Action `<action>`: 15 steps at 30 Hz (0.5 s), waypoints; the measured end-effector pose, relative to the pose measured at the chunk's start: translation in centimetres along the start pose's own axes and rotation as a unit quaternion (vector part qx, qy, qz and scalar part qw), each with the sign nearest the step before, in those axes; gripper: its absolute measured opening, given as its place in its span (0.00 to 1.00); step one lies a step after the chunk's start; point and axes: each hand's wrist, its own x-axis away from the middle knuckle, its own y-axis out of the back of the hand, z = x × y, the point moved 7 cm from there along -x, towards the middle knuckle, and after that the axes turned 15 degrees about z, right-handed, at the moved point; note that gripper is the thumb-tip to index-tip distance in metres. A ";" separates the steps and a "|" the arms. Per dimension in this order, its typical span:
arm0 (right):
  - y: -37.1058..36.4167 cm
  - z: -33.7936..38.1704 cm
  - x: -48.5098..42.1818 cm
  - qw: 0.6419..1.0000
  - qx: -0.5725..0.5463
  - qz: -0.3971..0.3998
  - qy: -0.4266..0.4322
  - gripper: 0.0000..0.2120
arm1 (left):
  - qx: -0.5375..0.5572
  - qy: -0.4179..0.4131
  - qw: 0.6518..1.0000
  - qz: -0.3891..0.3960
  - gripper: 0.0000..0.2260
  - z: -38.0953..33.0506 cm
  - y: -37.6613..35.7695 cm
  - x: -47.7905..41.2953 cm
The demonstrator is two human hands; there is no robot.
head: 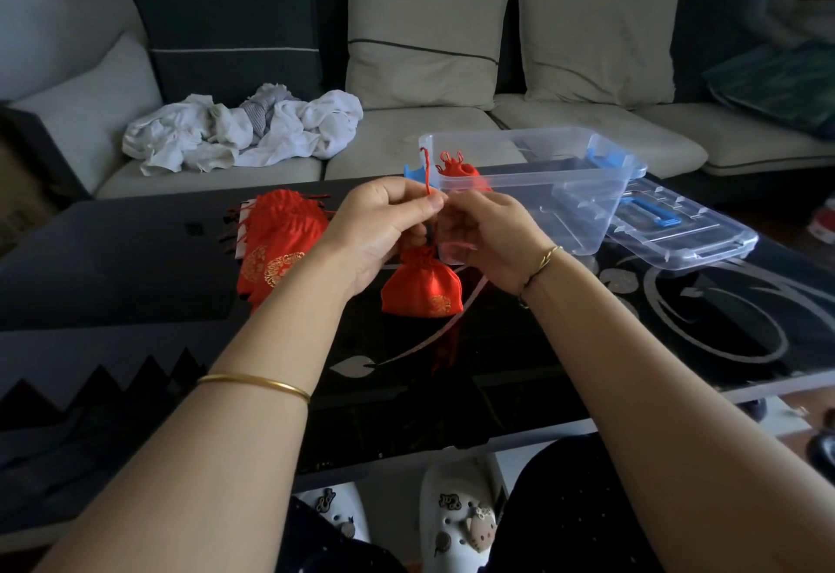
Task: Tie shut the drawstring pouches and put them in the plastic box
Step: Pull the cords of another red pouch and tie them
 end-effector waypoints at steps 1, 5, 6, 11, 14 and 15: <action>0.3 0.1 0.1 1.000 -0.016 -0.021 0.004 0.12 | 0.000 -0.003 1.000 -0.011 0.07 0.0 0.2 0.0; 0.2 0.4 0.5 1.000 -0.028 -0.010 -0.008 0.14 | 0.018 -0.016 0.998 -0.052 0.05 0.0 1.2 0.1; 0.0 0.2 0.7 0.999 -0.001 0.003 -0.032 0.13 | 0.015 -0.017 0.998 -0.054 0.05 0.0 1.3 0.1; 0.0 -1.0 1.3 0.979 0.142 0.013 -0.143 0.12 | -0.055 -0.024 0.998 -0.033 0.09 -0.3 1.0 0.1; 0.7 0.0 0.6 0.985 0.150 -0.054 -0.062 0.13 | -0.210 -0.070 0.975 -0.020 0.11 -1.8 0.5 0.3; 0.5 0.1 0.3 0.991 0.118 -0.056 -0.033 0.12 | -0.264 -0.090 0.960 -0.014 0.11 -2.3 0.1 0.4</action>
